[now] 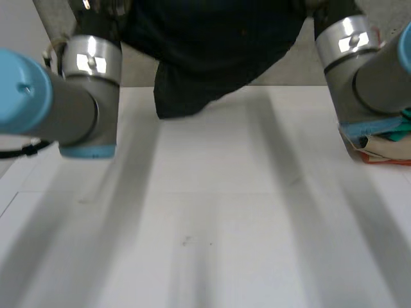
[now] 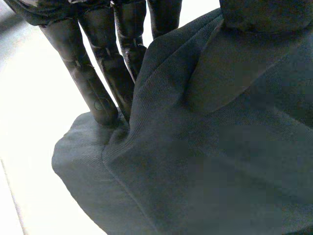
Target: Fold the laundry.
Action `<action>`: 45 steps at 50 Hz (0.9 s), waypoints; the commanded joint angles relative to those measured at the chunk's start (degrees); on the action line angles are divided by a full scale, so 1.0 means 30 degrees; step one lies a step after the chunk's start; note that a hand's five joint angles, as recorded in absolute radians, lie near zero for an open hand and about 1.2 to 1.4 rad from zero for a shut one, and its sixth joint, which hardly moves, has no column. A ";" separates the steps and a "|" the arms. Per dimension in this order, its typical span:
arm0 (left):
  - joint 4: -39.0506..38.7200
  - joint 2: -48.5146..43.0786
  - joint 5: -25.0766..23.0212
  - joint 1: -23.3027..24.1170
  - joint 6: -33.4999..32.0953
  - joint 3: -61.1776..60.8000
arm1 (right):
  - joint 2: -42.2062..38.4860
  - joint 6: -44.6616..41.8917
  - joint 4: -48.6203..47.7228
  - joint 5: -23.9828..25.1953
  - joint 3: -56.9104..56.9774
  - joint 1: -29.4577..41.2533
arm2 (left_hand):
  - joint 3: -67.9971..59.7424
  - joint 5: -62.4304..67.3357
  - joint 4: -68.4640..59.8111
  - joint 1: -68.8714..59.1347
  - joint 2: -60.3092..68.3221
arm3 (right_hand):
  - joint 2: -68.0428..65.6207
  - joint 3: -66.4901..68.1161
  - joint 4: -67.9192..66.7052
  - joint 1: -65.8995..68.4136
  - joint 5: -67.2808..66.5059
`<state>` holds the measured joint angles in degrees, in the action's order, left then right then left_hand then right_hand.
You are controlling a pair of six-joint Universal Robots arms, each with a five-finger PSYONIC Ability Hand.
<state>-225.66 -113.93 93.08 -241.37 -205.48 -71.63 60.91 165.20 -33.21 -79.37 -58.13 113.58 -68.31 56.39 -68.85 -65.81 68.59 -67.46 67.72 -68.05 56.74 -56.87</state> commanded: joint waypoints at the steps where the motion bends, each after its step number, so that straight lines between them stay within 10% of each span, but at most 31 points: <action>1: 0.0951 -0.0168 -0.0119 0.0212 -0.0121 -0.4536 | -0.0821 -0.0955 0.1778 0.1054 -0.2738 -0.0039 | -0.3897 0.4537 -0.3717 -0.4730 0.3804 | -0.4179 0.4094 -0.3984 0.7754 -0.4377; 13: 0.6952 0.0445 0.0143 0.2058 -0.0678 -0.9459 | -0.1292 -0.5466 0.9599 0.1142 -0.7807 -0.0098 | -0.3897 0.4537 -0.3717 -0.4730 0.3804 | -0.4179 0.4094 -0.3984 0.7754 -0.4377; 31: 1.6880 0.5309 0.1141 0.3755 -0.0971 -1.3329 | 0.5241 -1.1560 1.9091 0.1553 -1.4196 -0.0303 | -0.3897 0.4537 -0.3717 -0.4730 0.3804 | -0.4179 0.4094 -0.3984 0.7754 -0.4377; 39: 1.7390 0.5545 0.1199 0.3904 -0.1000 -1.2162 | 0.5389 -1.2558 1.9918 0.1845 -1.4841 -0.1650 | 1.6478 -1.5838 1.6658 1.5645 -1.6571 | -0.4179 0.4094 -0.3984 0.7754 -0.4377; 45: 1.5897 0.6014 0.1111 0.3086 -0.1000 -1.0285 | 0.5243 -1.2412 1.8601 0.1875 -1.5163 -0.1797 | 1.7515 -1.6874 1.7695 1.6682 -1.7608 | -0.4179 0.4094 -0.3984 0.7754 -0.4377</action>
<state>-173.24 -96.89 96.62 -229.74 -208.43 -108.08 77.34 127.47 26.73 -73.90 -102.80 109.08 -17.71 6.91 -17.10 -16.66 17.48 -67.47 67.73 -68.07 56.74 -56.87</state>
